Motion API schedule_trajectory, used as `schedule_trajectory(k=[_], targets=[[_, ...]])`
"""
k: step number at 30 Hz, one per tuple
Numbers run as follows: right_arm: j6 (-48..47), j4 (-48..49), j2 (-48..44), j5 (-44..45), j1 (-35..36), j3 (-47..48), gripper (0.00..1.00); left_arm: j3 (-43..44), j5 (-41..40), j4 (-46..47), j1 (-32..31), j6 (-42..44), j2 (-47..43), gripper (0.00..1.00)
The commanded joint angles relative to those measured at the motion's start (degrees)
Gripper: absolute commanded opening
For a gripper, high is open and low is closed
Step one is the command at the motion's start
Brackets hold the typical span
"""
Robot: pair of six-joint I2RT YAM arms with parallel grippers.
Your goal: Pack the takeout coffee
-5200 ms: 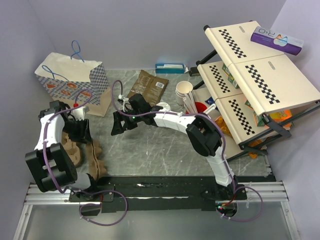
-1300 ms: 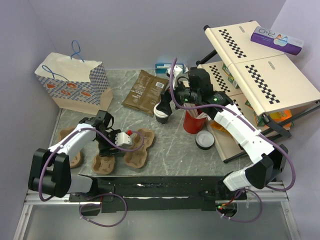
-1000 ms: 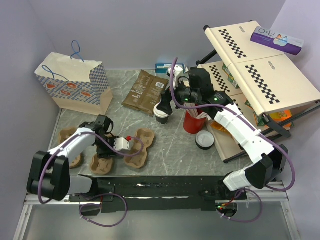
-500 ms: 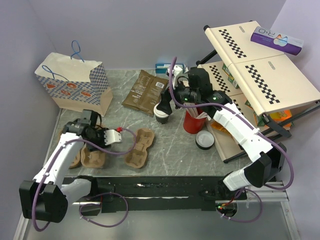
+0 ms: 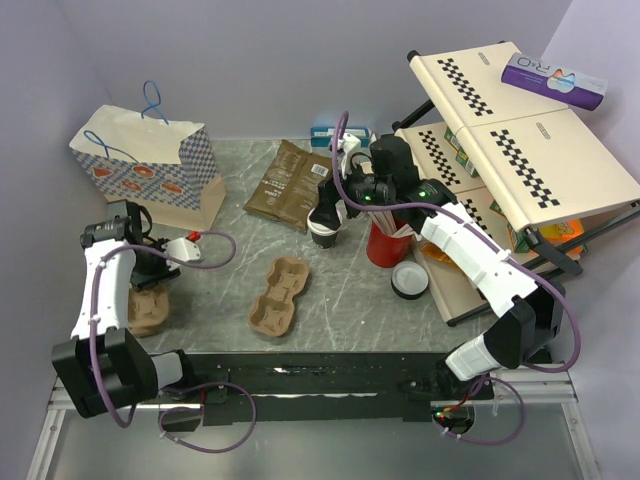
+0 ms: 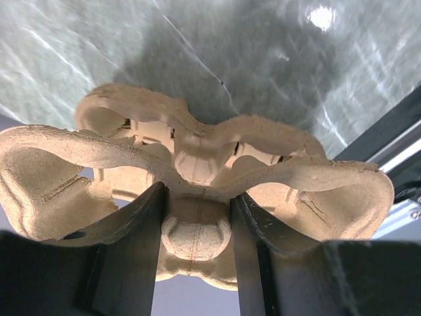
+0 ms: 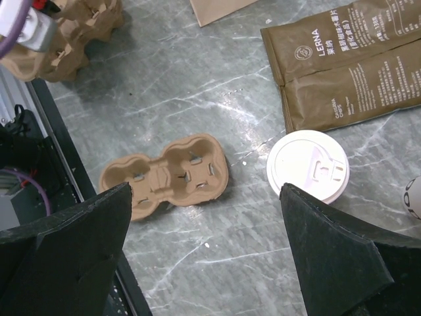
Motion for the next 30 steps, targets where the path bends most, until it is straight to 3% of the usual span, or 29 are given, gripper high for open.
schedule_trajectory(k=[1, 15, 23, 30], targets=[[0.87, 0.94, 0.33, -0.98, -0.37, 2.35, 0.99, 1.03, -1.10, -0.92, 2.57, 6.29, 3.01, 0.38], [0.87, 0.76, -0.29, -0.19, -0.37, 1.38, 0.99, -0.99, -1.54, 4.98, 7.50, 7.62, 11.45, 0.43], [0.35, 0.76, -0.11, 0.08, -0.37, 1.64, 0.99, -2.66, 1.35, 7.87, 7.58, 6.83, 9.43, 0.59], [0.08, 0.76, -0.20, -0.01, -0.37, 1.55, 0.99, 1.54, 5.56, 5.43, 7.50, 2.70, 7.94, 0.67]])
